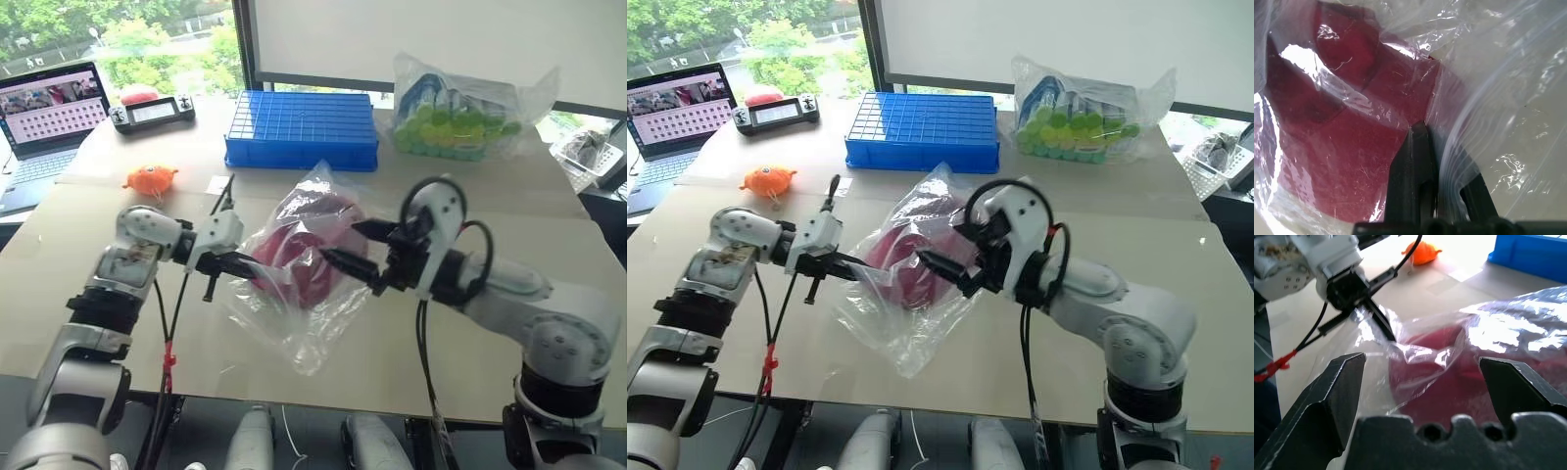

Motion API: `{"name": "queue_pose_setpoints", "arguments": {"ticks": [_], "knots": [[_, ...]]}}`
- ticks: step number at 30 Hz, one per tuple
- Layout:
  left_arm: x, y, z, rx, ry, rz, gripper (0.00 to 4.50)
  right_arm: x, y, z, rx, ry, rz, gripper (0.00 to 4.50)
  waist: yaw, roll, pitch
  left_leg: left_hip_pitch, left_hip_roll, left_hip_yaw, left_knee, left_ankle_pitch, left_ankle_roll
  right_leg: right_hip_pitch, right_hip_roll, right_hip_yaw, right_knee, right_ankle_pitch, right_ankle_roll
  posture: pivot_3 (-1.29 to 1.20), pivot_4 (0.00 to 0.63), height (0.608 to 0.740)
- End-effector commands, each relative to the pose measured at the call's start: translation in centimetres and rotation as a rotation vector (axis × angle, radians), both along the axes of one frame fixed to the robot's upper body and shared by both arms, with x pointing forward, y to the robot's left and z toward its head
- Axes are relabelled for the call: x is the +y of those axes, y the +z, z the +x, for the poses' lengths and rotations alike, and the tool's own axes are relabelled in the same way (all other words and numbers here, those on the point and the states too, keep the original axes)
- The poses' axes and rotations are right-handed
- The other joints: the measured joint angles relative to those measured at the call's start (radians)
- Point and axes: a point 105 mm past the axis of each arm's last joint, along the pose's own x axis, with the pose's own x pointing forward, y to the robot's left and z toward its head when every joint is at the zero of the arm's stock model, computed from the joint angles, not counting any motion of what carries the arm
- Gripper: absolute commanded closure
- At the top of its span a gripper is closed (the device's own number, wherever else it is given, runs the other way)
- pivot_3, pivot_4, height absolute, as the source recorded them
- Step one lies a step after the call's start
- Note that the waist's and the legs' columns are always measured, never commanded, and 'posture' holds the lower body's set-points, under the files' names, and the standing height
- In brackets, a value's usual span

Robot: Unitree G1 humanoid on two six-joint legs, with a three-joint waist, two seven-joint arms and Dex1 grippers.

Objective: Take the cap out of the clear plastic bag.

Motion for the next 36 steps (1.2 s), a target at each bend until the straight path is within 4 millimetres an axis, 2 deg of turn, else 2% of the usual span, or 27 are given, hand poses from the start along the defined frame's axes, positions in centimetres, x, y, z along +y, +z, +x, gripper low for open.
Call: {"name": "queue_pose_setpoints", "arguments": {"ticks": [1, 7, 11, 14, 17, 19, 26, 30, 33, 36], "knots": [[-1.9, 0.5, 0.0, -0.02, -0.066, 0.019, 4.46, -0.8, 2.2, -1.1, -0.054, 0.024, 0.087, 0.0, 0.0, 0.0, 0.0, 0.0, 0.0, 0.0, 0.0, 0.0, 0.0, 0.0, 0.0, 0.0, 0.0, 0.0, 0.0, 0.0, 0.15, 0.729], [-3.6, 1.9, 0.8, 0.013, -0.106, -0.036, 4.46, -0.8, 2.6, -2.5, -0.054, 0.055, 0.123, 0.0, -0.005, 0.0, 0.0, 0.0, 0.0, 0.0, 0.001, -0.001, 0.001, 0.001, 0.0, 0.0, 0.0, 0.0, 0.0, 0.0, 0.15, 0.729], [-4.6, 0.3, 0.7, 0.01, -0.187, 0.084, 4.46, -0.8, 3.1, -2.7, -0.05, 0.062, 0.147, 0.0, -0.005, 0.0, 0.0, 0.0, -0.001, 0.0, 0.005, -0.003, 0.005, 0.003, 0.0, 0.0, 0.0, 0.0, 0.0, 0.0, 0.15, 0.729], [-5.7, -0.4, 1.5, 0.001, -0.204, 0.106, 4.46, -0.8, 3.3, -2.7, -0.044, 0.064, 0.157, 0.0, -0.003, 0.0, 0.0, 0.0, -0.001, 0.0, 0.005, -0.003, 0.005, 0.003, 0.0, 0.0, 0.0, 0.0, 0.001, 0.0, 0.15, 0.729], [-6.0, -1.7, 1.8, 0.012, -0.236, 0.172, 4.46, -0.2, 3.4, -3.4, -0.044, 0.123, 0.152, 0.0, -0.002, 0.0, 0.0, -0.001, -0.001, -0.001, 0.006, -0.003, 0.005, 0.003, 0.0, 0.0, 0.0, 0.0, 0.001, 0.0, 0.15, 0.729], [-6.8, -1.6, 2.5, -0.006, -0.228, 0.168, 4.46, 0.3, 3.4, -4.3, -0.042, 0.184, 0.157, 0.0, -0.002, 0.0, 0.0, -0.001, -0.001, -0.001, 0.006, -0.003, 0.006, 0.003, 0.0, 0.0, 0.0, -0.001, 0.001, 0.0, 0.15, 0.729], [-12.0, 2.2, 5.9, -0.193, -0.075, 0.02, 4.46, 0.8, 2.7, -5.7, 0.045, 0.31, 0.197, 0.0, 0.005, -0.001, 0.0, -0.005, -0.003, -0.004, 0.009, -0.003, 0.006, 0.004, 0.0, 0.0, -0.001, -0.001, 0.003, 0.0, 0.15, 0.729], [-13.0, 3.6, 6.9, -0.258, -0.01, -0.037, 4.46, 0.9, 2.3, -5.8, 0.063, 0.325, 0.195, 0.0, -0.001, -0.001, 0.0, -0.006, -0.004, -0.005, 0.009, -0.004, 0.006, 0.004, 0.0, 0.0, -0.002, -0.001, 0.003, 0.0, 0.15, 0.729], [-12.8, 5.6, 6.7, -0.256, -0.015, -0.129, 4.46, 0.5, 0.4, -3.5, 0.06, 0.18, 0.1, 0.0, -0.013, -0.001, 0.0, -0.005, -0.004, -0.005, 0.008, -0.004, 0.007, 0.004, 0.0, 0.0, -0.001, -0.001, 0.003, 0.0, 0.15, 0.729], [-11.2, 6.5, 6.2, -0.264, -0.025, -0.159, 4.46, -0.3, -0.7, -0.5, 0.036, 0.005, 0.086, 0.0, -0.018, -0.001, 0.0, -0.004, -0.004, -0.005, 0.008, -0.003, 0.007, 0.004, 0.0, 0.0, -0.001, -0.001, 0.003, 0.0, 0.15, 0.729]]}}
